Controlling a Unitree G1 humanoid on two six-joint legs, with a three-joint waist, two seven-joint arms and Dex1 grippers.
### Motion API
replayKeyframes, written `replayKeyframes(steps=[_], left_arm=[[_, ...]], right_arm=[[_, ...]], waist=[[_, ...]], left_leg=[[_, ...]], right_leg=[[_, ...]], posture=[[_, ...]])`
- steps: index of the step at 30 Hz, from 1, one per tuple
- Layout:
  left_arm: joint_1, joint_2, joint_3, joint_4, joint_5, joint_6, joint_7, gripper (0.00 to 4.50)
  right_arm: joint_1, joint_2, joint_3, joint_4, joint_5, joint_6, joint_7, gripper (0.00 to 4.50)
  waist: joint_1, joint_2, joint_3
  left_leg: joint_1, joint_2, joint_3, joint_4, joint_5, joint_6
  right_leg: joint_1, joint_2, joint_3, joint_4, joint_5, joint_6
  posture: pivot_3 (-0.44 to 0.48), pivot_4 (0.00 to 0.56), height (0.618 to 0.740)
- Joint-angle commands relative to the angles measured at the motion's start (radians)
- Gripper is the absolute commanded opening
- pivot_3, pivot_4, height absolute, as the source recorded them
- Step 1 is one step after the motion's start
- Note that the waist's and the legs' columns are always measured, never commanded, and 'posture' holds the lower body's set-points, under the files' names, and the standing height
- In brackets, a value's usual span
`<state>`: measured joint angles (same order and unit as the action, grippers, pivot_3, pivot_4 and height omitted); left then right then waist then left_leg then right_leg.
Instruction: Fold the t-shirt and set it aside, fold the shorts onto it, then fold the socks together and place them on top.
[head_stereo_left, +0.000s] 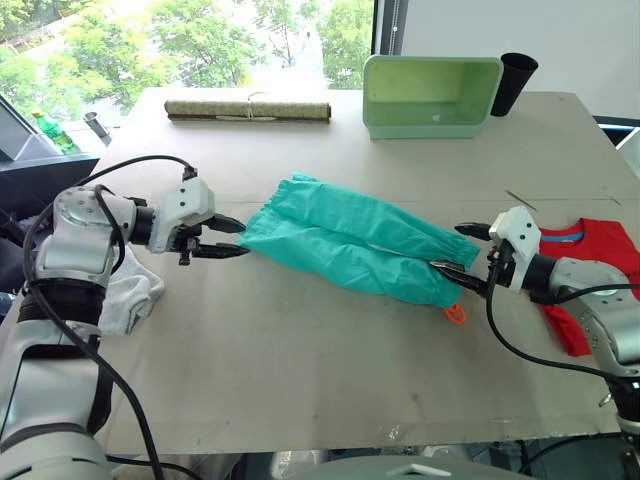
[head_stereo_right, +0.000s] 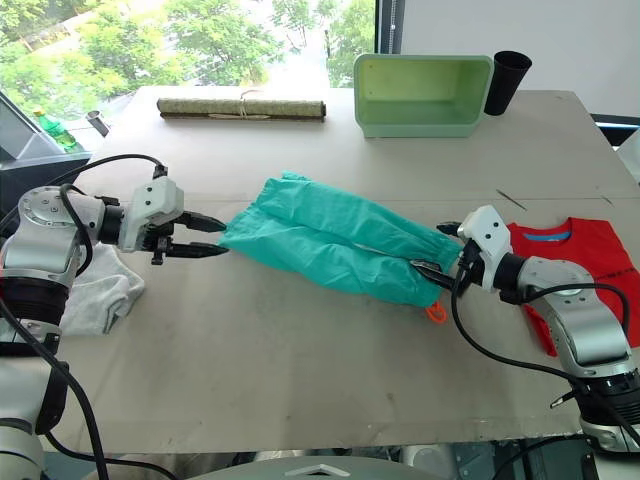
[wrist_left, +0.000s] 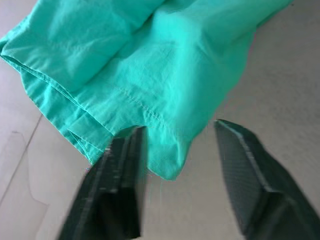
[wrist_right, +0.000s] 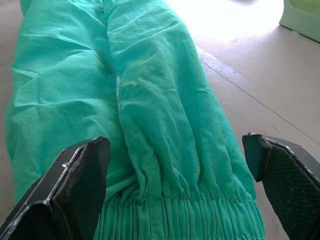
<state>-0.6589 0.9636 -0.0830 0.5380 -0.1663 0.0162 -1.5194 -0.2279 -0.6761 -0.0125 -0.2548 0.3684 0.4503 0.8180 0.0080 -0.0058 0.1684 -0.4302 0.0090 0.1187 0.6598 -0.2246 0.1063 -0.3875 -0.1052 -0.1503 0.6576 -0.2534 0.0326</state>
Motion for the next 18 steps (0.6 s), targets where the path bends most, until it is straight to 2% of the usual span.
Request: replayKeyframes(steps=[1, 3, 6, 10, 14, 18], left_arm=[[-0.005, 0.065, 0.018, 0.007, 0.012, -0.039, -0.052, 3.92], [-0.021, 0.042, 0.04, -0.006, -0.024, -0.017, -0.047, 3.92], [-0.031, -0.007, 0.092, -0.12, -0.154, 0.136, -0.057, 3.92], [-0.04, -0.12, 0.13, -0.247, -0.27, 0.277, 0.014, 3.92], [0.012, -0.198, 0.068, -0.324, -0.207, 0.26, 0.094, 3.92], [0.067, -0.227, -0.019, -0.285, -0.092, 0.156, 0.131, 3.92]], right_arm=[[-0.044, -0.001, 0.008, -0.001, -0.031, -0.046, 0.002, 4.5], [-0.064, -0.009, 0.036, 0.022, -0.079, -0.081, 0.005, 4.5], [-0.094, -0.016, 0.082, 0.068, -0.156, -0.142, 0.01, 4.5], [-0.151, 0.017, 0.132, 0.115, -0.193, -0.165, 0.013, 4.5], [-0.197, 0.034, 0.178, 0.162, -0.25, -0.195, 0.012, 4.5], [-0.292, 0.116, 0.137, 0.272, -0.299, -0.204, -0.133, 4.5]], waist=[[-0.002, 0.0, 0.0], [0.0, 0.0, 0.0], [0.007, 0.0, 0.0], [0.003, 0.0, 0.0], [-0.006, 0.0, 0.0], [-0.019, 0.0, 0.0]], left_leg=[[0.0, 0.0, 0.0, 0.0, 0.0, 0.0], [0.0, 0.0, 0.0, 0.0, 0.0, 0.0], [-0.001, 0.0, -0.001, 0.0, 0.0, 0.0], [-0.002, 0.0, -0.001, 0.003, 0.0, 0.0], [0.0, 0.0, -0.001, 0.003, 0.0, 0.0], [-0.001, 0.0, 0.0, 0.003, 0.0, 0.0]], right_leg=[[0.0, 0.0, 0.0, 0.0, 0.0, 0.0], [-0.001, 0.0, 0.0, 0.0, 0.0, 0.0], [-0.001, 0.0, 0.0, 0.0, 0.0, 0.0], [-0.001, 0.0, 0.0, 0.0, 0.0, 0.0], [0.001, 0.0, 0.0, 0.002, 0.0, 0.0], [0.0, 0.001, 0.0, 0.002, 0.0, 0.0]], posture=[[0.0, 0.15, 0.74], [0.0, 0.15, 0.74], [0.0, 0.15, 0.74], [0.0, 0.15, 0.74], [0.0, 0.15, 0.74], [0.0, 0.15, 0.74]])
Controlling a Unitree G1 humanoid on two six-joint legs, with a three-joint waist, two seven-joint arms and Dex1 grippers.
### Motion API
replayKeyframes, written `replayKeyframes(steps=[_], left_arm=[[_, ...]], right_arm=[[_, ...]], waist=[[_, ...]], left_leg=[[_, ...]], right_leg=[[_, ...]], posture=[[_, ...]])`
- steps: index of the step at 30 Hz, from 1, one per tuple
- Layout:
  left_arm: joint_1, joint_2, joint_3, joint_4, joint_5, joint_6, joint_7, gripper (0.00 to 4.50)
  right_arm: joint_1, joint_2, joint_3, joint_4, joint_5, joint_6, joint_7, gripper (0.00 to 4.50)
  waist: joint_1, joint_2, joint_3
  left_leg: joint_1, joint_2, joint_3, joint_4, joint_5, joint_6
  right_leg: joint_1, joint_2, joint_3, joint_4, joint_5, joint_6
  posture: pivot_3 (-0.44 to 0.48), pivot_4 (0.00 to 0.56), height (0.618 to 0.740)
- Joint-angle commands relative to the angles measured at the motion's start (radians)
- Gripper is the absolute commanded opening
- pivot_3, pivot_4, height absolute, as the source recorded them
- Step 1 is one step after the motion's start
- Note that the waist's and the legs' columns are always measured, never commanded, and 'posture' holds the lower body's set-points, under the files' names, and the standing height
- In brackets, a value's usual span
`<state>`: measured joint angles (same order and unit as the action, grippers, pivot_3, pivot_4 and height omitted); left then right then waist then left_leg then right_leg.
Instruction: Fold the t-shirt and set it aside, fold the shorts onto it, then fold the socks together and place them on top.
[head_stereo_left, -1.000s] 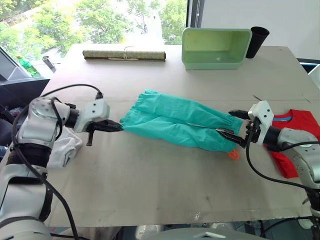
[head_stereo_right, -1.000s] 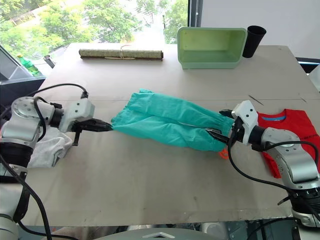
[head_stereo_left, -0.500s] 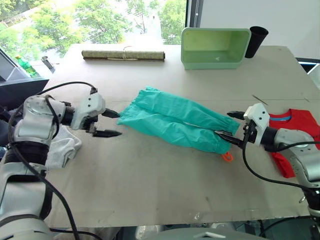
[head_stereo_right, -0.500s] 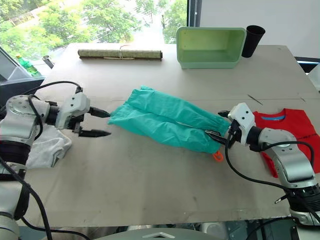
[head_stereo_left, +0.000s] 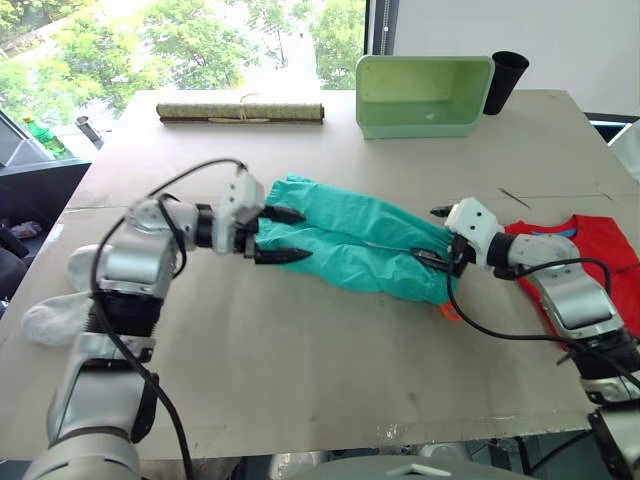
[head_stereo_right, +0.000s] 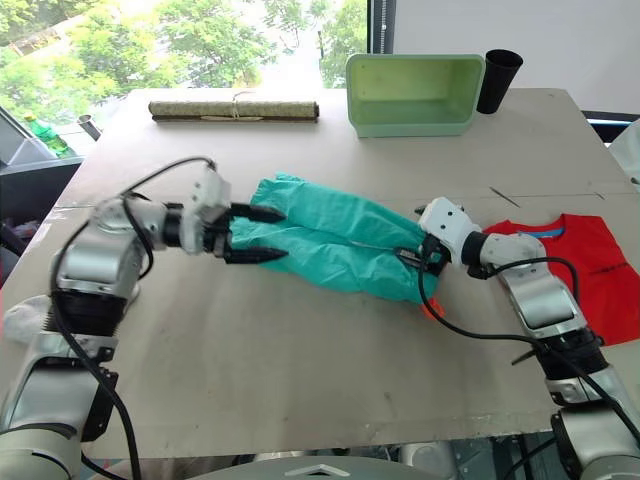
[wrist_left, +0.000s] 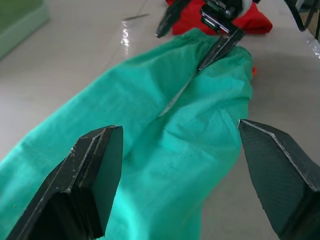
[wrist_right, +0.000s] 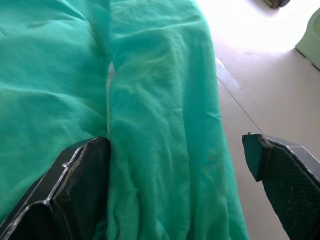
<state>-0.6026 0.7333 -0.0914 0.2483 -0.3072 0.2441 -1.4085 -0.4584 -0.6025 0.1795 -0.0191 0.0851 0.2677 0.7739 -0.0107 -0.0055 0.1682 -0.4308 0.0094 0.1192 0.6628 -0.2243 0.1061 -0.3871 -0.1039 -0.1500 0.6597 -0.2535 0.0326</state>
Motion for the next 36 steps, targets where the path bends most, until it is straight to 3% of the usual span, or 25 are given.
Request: replayKeyframes(steps=[1, 10, 18, 23, 26, 32, 36], left_arm=[[0.022, -0.005, -0.025, 0.021, 0.067, -0.096, 0.025, 3.92], [0.044, -0.042, -0.078, 0.125, 0.136, -0.208, 0.022, 3.92], [0.041, -0.04, -0.078, 0.112, 0.13, -0.199, 0.001, 3.92], [0.04, -0.024, -0.07, 0.081, 0.112, -0.168, -0.037, 3.92], [0.013, -0.015, -0.036, 0.039, 0.033, -0.075, -0.085, 3.92], [-0.071, -0.009, 0.042, -0.027, -0.117, 0.097, -0.119, 3.92], [-0.142, -0.049, 0.062, -0.013, -0.108, 0.086, -0.049, 3.92]], right_arm=[[-0.086, 0.069, -0.081, 0.064, -0.012, -0.023, -0.132, 4.5], [-0.206, 0.195, -0.268, 0.169, 0.088, 0.152, -0.332, 4.5], [-0.205, 0.208, -0.356, 0.141, 0.153, 0.28, -0.394, 4.5], [-0.124, 0.155, -0.299, -0.021, 0.273, 0.299, -0.162, 4.5], [-0.051, 0.118, -0.288, -0.123, 0.341, 0.347, -0.078, 4.5], [0.04, 0.114, -0.353, -0.205, 0.395, 0.396, -0.134, 4.5], [0.15, 0.133, -0.497, -0.303, 0.505, 0.536, -0.248, 4.5]], waist=[[-0.001, 0.0, 0.0], [0.001, 0.001, 0.0], [-0.003, 0.001, 0.0], [-0.003, 0.002, 0.0], [-0.001, 0.002, 0.0], [0.001, 0.002, 0.0], [0.008, 0.002, 0.0]], left_leg=[[0.0, 0.0, 0.0, 0.0, 0.0, 0.0], [0.0, 0.0, 0.0, 0.0, 0.0, 0.0], [0.0, 0.0, 0.0, -0.001, 0.0, 0.0], [0.0, 0.0, 0.001, -0.002, 0.0, 0.0], [0.0, 0.0, 0.0, -0.002, 0.0, 0.0], [0.001, 0.0, 0.0, -0.002, 0.0, 0.0], [0.0, 0.0, -0.001, -0.002, 0.0, 0.0]], right_leg=[[0.0, 0.0, 0.0, 0.0, 0.0, 0.0], [0.0, 0.0, 0.0, -0.001, 0.0, 0.0], [0.0, -0.001, 0.0, 0.0, 0.0, 0.0], [-0.001, -0.001, 0.001, -0.001, 0.0, 0.0], [-0.001, -0.001, 0.001, -0.001, 0.0, 0.0], [-0.001, -0.001, 0.001, -0.001, 0.0, 0.0], [0.0, -0.001, 0.0, -0.001, 0.0, 0.0]], posture=[[0.0, 0.15, 0.74], [0.0, 0.15, 0.74], [0.0, 0.15, 0.74], [0.0, 0.15, 0.74], [0.0, 0.15, 0.74], [0.0, 0.15, 0.74], [0.0, 0.15, 0.74]])
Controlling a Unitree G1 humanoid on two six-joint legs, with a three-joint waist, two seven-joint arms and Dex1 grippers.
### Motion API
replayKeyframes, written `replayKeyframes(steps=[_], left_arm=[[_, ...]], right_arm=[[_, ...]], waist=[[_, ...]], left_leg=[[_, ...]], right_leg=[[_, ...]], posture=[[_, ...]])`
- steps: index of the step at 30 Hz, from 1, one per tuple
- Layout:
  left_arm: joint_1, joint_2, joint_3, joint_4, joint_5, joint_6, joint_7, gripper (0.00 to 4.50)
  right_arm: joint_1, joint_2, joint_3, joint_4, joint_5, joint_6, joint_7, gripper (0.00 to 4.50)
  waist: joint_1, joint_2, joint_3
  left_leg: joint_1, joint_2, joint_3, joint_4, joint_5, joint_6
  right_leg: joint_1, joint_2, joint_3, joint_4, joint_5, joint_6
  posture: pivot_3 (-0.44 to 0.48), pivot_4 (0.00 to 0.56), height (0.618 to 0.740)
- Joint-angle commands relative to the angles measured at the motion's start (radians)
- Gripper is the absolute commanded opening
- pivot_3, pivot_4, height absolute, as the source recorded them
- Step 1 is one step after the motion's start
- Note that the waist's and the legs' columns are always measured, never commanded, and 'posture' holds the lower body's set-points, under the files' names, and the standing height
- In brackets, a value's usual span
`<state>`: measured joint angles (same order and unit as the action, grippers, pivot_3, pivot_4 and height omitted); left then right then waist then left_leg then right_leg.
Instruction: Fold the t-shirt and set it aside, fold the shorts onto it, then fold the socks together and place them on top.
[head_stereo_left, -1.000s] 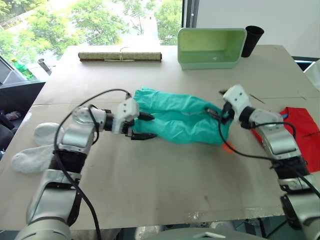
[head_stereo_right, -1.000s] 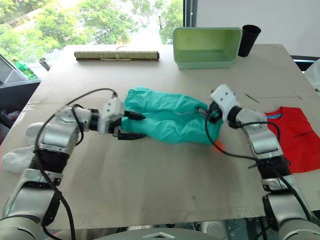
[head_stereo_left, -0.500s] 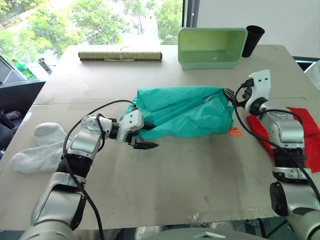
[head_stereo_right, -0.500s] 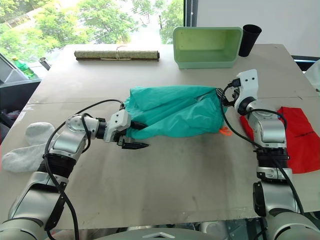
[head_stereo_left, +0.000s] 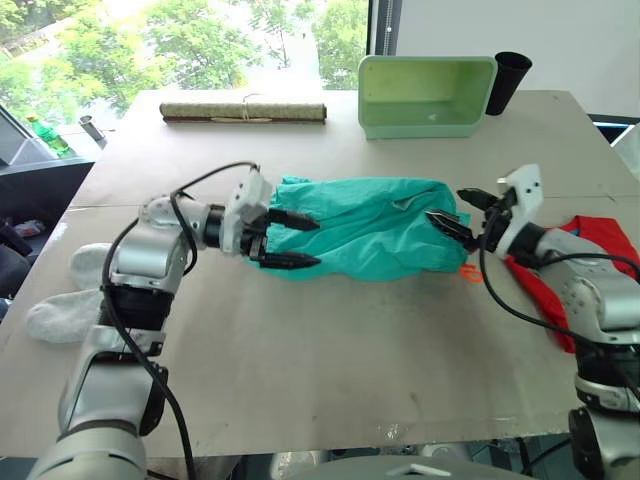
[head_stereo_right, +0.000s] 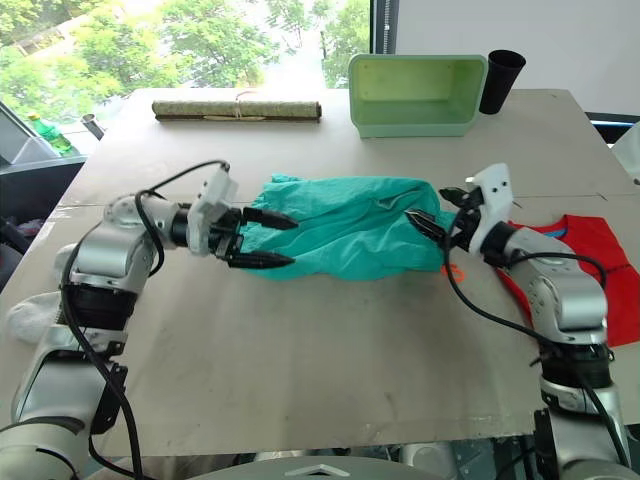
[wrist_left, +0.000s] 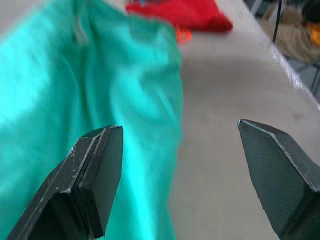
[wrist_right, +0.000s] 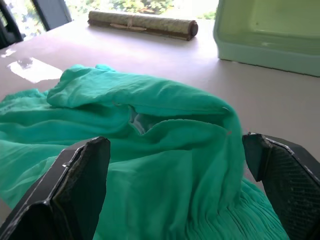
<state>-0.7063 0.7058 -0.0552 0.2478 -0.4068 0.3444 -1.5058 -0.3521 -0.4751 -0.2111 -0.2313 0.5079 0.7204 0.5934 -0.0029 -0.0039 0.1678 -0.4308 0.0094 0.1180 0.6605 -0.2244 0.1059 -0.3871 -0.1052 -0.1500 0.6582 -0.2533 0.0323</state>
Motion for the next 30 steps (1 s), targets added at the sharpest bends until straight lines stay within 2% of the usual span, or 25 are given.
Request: replayKeyframes(steps=[1, 5, 7, 9, 11, 15, 19, 22, 26, 30], left_arm=[[-0.049, -0.035, 0.025, -0.007, 0.001, -0.023, 0.068, 3.92], [-0.071, -0.124, 0.008, 0.034, 0.056, -0.107, 0.168, 3.92], [-0.089, -0.155, -0.026, 0.128, 0.144, -0.218, 0.226, 3.92], [-0.112, -0.173, -0.065, 0.256, 0.244, -0.361, 0.287, 3.92], [-0.166, -0.191, -0.098, 0.418, 0.343, -0.495, 0.393, 3.92], [-0.26, -0.211, -0.155, 0.664, 0.494, -0.714, 0.552, 3.92], [-0.336, -0.215, -0.219, 0.837, 0.636, -0.86, 0.724, 3.92], [-0.379, -0.226, -0.217, 0.916, 0.673, -0.884, 0.816, 3.92], [-0.421, -0.227, -0.195, 0.971, 0.688, -0.889, 0.92, 3.92], [-0.454, -0.222, -0.109, 1.01, 0.619, -0.833, 0.945, 3.92]], right_arm=[[0.068, 0.012, -0.133, -0.118, 0.117, 0.121, -0.09, 4.5], [0.215, 0.056, -0.222, -0.272, 0.3, 0.293, -0.176, 4.5], [0.287, 0.077, -0.207, -0.336, 0.317, 0.314, -0.216, 4.5], [0.325, 0.09, -0.151, -0.376, 0.258, 0.262, -0.248, 4.5], [0.319, 0.069, -0.069, -0.38, 0.144, 0.127, -0.228, 4.5], [0.236, 0.064, 0.029, -0.316, -0.016, -0.081, -0.219, 4.5], [0.145, 0.051, 0.141, -0.215, -0.133, -0.214, -0.175, 4.5], [0.139, 0.023, 0.225, -0.158, -0.195, -0.279, -0.11, 4.5], [0.159, 0.014, 0.271, -0.124, -0.203, -0.279, -0.061, 4.5], [0.197, -0.05, 0.325, -0.086, -0.24, -0.266, 0.017, 4.5]], waist=[[0.005, 0.0, 0.0], [0.014, 0.001, -0.001], [0.014, 0.001, -0.001], [0.014, 0.001, -0.001], [0.013, 0.001, -0.001], [0.015, 0.001, -0.001], [0.018, -0.001, -0.002], [0.017, -0.001, -0.002], [0.015, -0.002, -0.001], [0.016, -0.002, -0.001]], left_leg=[[0.0, 0.0, 0.0, 0.0, 0.0, 0.0], [0.001, 0.0, 0.0, -0.001, 0.0, 0.0], [0.001, 0.0, 0.001, -0.001, 0.0, 0.0], [0.001, 0.0, 0.001, -0.001, 0.0, 0.0], [0.002, 0.0, 0.002, -0.002, 0.0, 0.0], [-0.001, 0.0, 0.003, -0.002, 0.0, 0.001], [-0.001, 0.0, 0.004, -0.002, 0.0, 0.001], [-0.002, 0.0, 0.005, -0.002, 0.0, 0.001], [-0.002, 0.0, 0.005, -0.002, 0.0, 0.001], [-0.001, 0.0, 0.005, -0.001, 0.0, 0.001]], right_leg=[[0.0, 0.0, 0.0, 0.0, 0.0, 0.0], [0.001, 0.0, 0.0, -0.001, 0.0, 0.0], [0.001, 0.0, 0.0, 0.0, 0.0, 0.0], [0.0, 0.0, 0.0, 0.0, 0.0, 0.0], [0.0, 0.0, 0.001, 0.0, 0.0, 0.0], [-0.004, 0.001, 0.002, 0.0, 0.0, 0.001], [-0.004, 0.001, 0.002, 0.0, 0.0, 0.001], [-0.004, 0.001, 0.002, 0.0, 0.0, 0.001], [-0.004, 0.001, 0.002, 0.0, 0.0, 0.001], [-0.004, 0.001, 0.002, 0.0, 0.0, 0.001]], posture=[[0.0, 0.15, 0.74], [0.0, 0.15, 0.74], [0.0, 0.15, 0.74], [0.0, 0.15, 0.74], [0.0, 0.15, 0.74], [0.0, 0.15, 0.74], [0.0, 0.15, 0.74], [0.0, 0.15, 0.74], [0.0, 0.15, 0.74], [0.0, 0.15, 0.74]])
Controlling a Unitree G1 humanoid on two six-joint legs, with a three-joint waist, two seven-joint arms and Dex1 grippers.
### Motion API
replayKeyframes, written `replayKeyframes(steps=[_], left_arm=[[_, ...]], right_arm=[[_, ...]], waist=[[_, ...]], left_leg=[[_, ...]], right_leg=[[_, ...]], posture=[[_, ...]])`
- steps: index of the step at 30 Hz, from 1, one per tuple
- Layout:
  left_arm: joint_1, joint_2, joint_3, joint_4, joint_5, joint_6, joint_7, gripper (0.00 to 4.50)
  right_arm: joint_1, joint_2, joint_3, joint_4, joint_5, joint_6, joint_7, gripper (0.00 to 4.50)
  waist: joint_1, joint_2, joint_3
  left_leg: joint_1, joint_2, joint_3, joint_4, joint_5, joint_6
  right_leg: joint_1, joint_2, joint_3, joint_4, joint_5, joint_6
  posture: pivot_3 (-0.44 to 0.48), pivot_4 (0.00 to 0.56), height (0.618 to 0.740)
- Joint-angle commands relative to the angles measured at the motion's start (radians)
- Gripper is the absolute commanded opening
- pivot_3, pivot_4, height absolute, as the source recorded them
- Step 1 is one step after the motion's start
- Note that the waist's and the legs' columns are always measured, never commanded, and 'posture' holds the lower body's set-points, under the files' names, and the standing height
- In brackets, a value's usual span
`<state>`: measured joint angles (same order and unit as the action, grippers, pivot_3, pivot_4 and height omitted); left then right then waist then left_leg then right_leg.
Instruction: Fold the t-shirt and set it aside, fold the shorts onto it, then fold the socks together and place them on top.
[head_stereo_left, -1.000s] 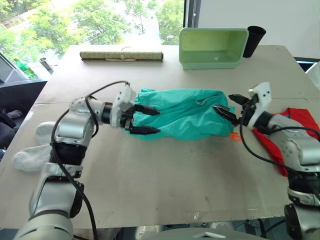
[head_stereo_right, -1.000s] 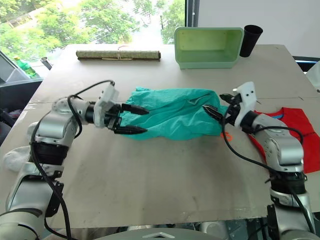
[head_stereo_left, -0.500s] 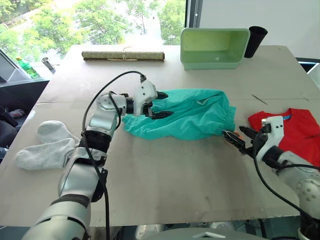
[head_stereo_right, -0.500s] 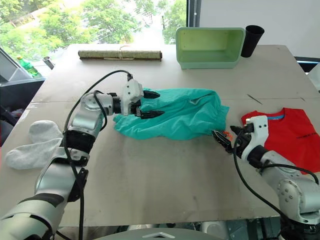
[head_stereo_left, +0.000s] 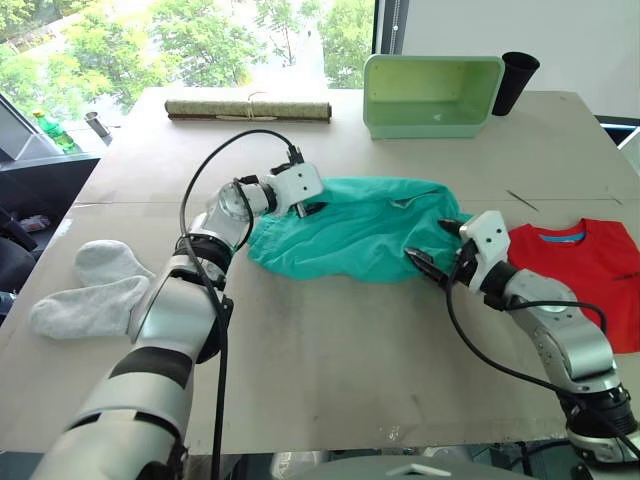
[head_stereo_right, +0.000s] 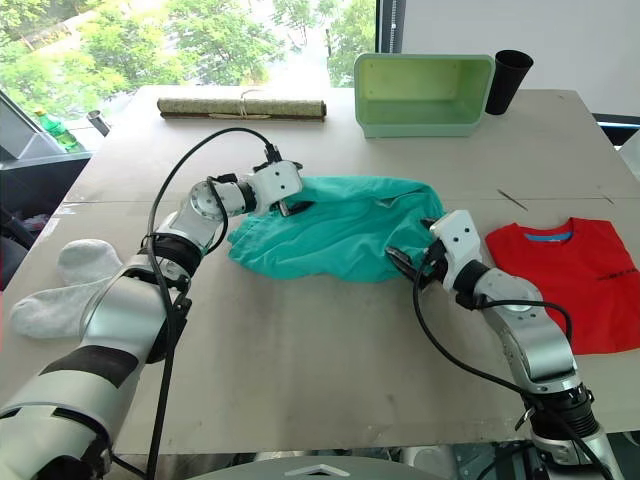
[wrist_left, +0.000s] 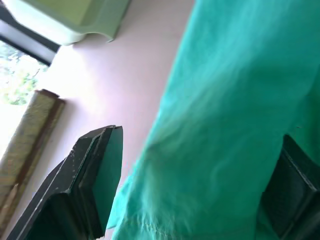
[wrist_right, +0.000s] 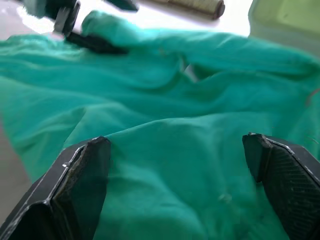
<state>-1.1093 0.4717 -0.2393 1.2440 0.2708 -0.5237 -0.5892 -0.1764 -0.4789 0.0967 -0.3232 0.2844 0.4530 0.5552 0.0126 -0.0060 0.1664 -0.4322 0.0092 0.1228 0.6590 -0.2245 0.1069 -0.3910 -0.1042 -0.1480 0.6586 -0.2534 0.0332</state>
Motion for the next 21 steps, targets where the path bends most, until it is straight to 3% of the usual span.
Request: replayKeyframes(steps=[1, 9, 14, 17, 21], left_arm=[[-0.059, 0.02, 0.092, 0.028, -0.061, 0.071, 0.062, 3.92], [-0.086, 0.012, 0.21, 0.083, -0.099, 0.353, 0.305, 3.92], [-0.098, 0.006, 0.277, 0.075, -0.131, 0.39, 0.377, 3.92], [-0.117, -0.006, 0.342, 0.054, -0.197, 0.333, 0.326, 3.92], [-0.131, -0.028, 0.412, -0.019, -0.315, 0.191, 0.066, 3.92]], right_arm=[[0.027, -0.061, 0.021, 0.016, -0.017, 0.016, 0.068, 4.5], [0.001, -0.062, 0.015, 0.061, -0.024, 0.024, 0.077, 4.5], [-0.013, -0.061, -0.024, 0.032, 0.024, 0.02, 0.11, 4.5], [-0.022, -0.075, -0.058, -0.006, 0.078, 0.026, 0.152, 4.5], [-0.037, -0.099, -0.151, -0.09, 0.214, 0.085, 0.195, 4.5]], waist=[[0.001, -0.001, 0.0], [0.0, -0.003, -0.001], [0.001, -0.005, -0.001], [0.001, -0.005, -0.001], [0.002, -0.005, 0.0]], left_leg=[[0.0, 0.0, 0.0, 0.0, 0.0, 0.0], [0.0, 0.0, -0.001, 0.001, 0.0, 0.0], [0.0, 0.0, -0.001, 0.002, 0.0, 0.0], [0.0, 0.0, -0.002, 0.002, 0.0, 0.0], [0.0, 0.0, -0.002, 0.003, 0.0, 0.0]], right_leg=[[0.0, 0.0, 0.0, 0.0, 0.0, 0.0], [0.0, 0.0, 0.0, 0.001, 0.0, 0.0], [0.001, 0.0, -0.001, 0.002, 0.0, 0.0], [0.001, 0.0, -0.001, 0.002, 0.0, 0.0], [0.001, -0.001, -0.001, 0.001, 0.0, 0.0]], posture=[[0.0, 0.15, 0.74], [0.0, 0.15, 0.74], [0.0, 0.15, 0.74], [0.0, 0.15, 0.74], [0.0, 0.15, 0.74]])
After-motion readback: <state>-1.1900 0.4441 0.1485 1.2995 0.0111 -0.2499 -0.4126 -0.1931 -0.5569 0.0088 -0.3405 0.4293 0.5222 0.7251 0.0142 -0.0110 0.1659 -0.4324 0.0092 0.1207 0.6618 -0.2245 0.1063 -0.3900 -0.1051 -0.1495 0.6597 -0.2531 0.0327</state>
